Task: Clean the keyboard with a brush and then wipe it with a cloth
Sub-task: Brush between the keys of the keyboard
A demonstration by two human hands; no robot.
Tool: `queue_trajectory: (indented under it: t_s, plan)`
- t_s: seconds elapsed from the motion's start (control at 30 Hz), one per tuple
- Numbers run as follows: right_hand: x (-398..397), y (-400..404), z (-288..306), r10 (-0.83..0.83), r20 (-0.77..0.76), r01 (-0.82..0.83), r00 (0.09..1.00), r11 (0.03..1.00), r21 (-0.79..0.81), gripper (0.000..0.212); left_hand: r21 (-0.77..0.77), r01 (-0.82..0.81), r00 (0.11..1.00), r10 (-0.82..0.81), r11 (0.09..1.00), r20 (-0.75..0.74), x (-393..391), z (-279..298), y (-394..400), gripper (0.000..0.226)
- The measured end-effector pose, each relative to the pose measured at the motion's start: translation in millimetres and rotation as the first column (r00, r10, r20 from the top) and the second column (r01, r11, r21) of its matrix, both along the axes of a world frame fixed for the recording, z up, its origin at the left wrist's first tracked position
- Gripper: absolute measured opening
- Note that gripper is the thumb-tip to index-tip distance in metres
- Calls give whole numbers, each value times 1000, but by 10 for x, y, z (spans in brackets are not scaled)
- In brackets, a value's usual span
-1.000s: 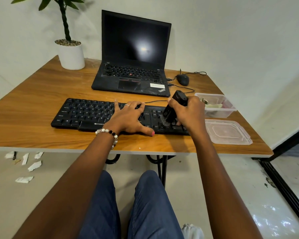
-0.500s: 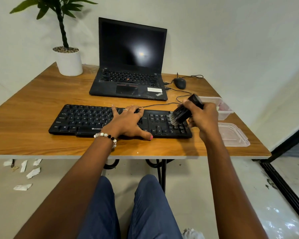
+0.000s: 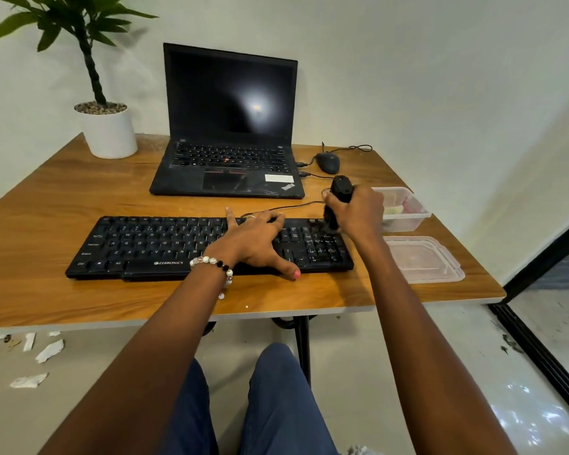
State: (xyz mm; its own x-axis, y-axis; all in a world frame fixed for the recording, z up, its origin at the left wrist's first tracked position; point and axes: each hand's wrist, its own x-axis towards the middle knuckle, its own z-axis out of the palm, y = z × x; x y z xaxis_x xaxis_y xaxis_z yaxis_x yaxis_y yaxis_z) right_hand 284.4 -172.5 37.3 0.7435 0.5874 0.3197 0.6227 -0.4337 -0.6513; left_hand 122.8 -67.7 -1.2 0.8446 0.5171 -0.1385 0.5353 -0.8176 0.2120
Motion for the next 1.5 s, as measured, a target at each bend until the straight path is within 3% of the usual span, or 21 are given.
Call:
queue_trajectory:
  t_s: [0.07,0.17,0.23,0.43,0.5,0.6,0.73,0.8,0.93,0.97,1.07,1.13,1.27,1.33,1.43,1.5]
  plan:
    - [70,26,17,-20,24,19,1000,999,43,39,5,0,1000,0,1000,11,14,-20,11,134]
    - [75,69,10,106,-301,-21,948,962,273,29,5,0,1000,0,1000,21,16,-33,20,135]
    - [76,76,-17,149,-368,-50,918,963,264,27,-2,-2,1000,2,1000,30,10,-24,22,135]
    - [144,139,17,39,-11,-39,999,999,21,34,-19,-2,1000,2,1000,25,30,-4,15,135]
    - [117,178,32,103,-34,-101,994,993,65,31,-25,-4,1000,4,1000,21,33,-2,16,134]
    - [108,187,-11,183,-207,-156,961,978,139,26,-27,-5,1000,5,1000,13,37,-3,12,134]
    - [200,172,17,87,14,-86,996,995,-45,36,-30,-5,1000,4,1000,-7,53,-6,32,136]
    - [189,184,56,90,55,-88,994,995,-44,35,-29,0,1000,-1,1000,-9,60,-10,41,136]
    - [153,165,-9,206,-204,-184,957,976,118,24,-34,-1,1000,1,999,-6,57,-11,36,135]
    - [164,152,-26,183,-194,-167,964,981,95,27,-33,0,1000,0,999,-6,55,-8,36,135]
    - [223,156,-17,78,27,-77,997,996,-44,37,-34,1,1000,-2,999,-12,60,-5,37,135]
    - [179,170,25,100,50,-98,994,995,-34,34,-35,2,1000,-2,999,-9,64,-13,48,135]
    - [133,127,-20,194,-216,-170,957,977,126,28,-42,-1,1000,1,999,8,65,-32,48,137]
    - [185,103,-57,137,-160,-126,978,989,82,34,-46,0,1000,0,999,10,61,-30,43,138]
    - [208,114,-10,46,93,-42,995,998,-46,39,-52,2,1000,-1,999,14,58,-25,45,137]
    - [189,124,-12,97,61,-97,993,995,3,35,-49,3,1000,-2,999,18,58,-25,43,136]
